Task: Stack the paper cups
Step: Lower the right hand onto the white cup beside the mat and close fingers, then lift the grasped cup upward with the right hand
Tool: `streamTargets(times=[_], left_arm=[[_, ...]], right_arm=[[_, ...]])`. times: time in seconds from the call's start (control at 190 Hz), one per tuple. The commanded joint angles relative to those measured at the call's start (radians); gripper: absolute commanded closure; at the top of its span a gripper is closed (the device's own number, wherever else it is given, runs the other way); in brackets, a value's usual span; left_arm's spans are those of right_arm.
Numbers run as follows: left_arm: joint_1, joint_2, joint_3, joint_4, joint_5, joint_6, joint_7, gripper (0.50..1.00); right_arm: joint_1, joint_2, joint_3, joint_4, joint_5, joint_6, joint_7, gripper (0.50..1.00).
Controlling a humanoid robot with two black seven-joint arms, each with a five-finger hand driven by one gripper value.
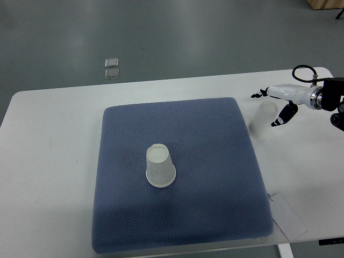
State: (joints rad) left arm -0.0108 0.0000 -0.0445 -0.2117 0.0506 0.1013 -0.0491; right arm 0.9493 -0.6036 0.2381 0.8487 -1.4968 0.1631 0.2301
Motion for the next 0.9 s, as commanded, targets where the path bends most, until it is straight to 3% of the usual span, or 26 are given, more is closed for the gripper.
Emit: streamTargets(times=[0.0,0.478,0.646,0.699,0.751,0.893], left_arm=[[0.000,0.000,0.000,0.000,0.000,0.000,0.000,0.500],[0.000,0.000,0.000,0.000,0.000,0.000,0.000,0.500],[0.000,0.000,0.000,0.000,0.000,0.000,0.000,0.500],[0.000,0.000,0.000,0.000,0.000,0.000,0.000,0.500],[0.000,0.000,0.000,0.000,0.000,0.000,0.000,0.500],[0.000,0.000,0.000,0.000,0.000,0.000,0.000,0.500]], right_arm=[[0.000,0.010,0.000,-0.010,0.000,-0.004,0.000,0.599],[-0.001,0.030,-0.022,-0.057,-0.022,-0.007,0.003,0.779],[-0.001,0.028,-0.022,-0.057,-0.022,-0.008,0.006,0.914],[0.000,0.024,-0.020,-0.057,-0.022,-0.010,0.009,0.934],[0.003,0.016,-0.020,-0.056,-0.022,-0.016,0.023,1.000],[0.060,-0.015,-0.014,-0.036,-0.011,-0.019,0.048,1.000]])
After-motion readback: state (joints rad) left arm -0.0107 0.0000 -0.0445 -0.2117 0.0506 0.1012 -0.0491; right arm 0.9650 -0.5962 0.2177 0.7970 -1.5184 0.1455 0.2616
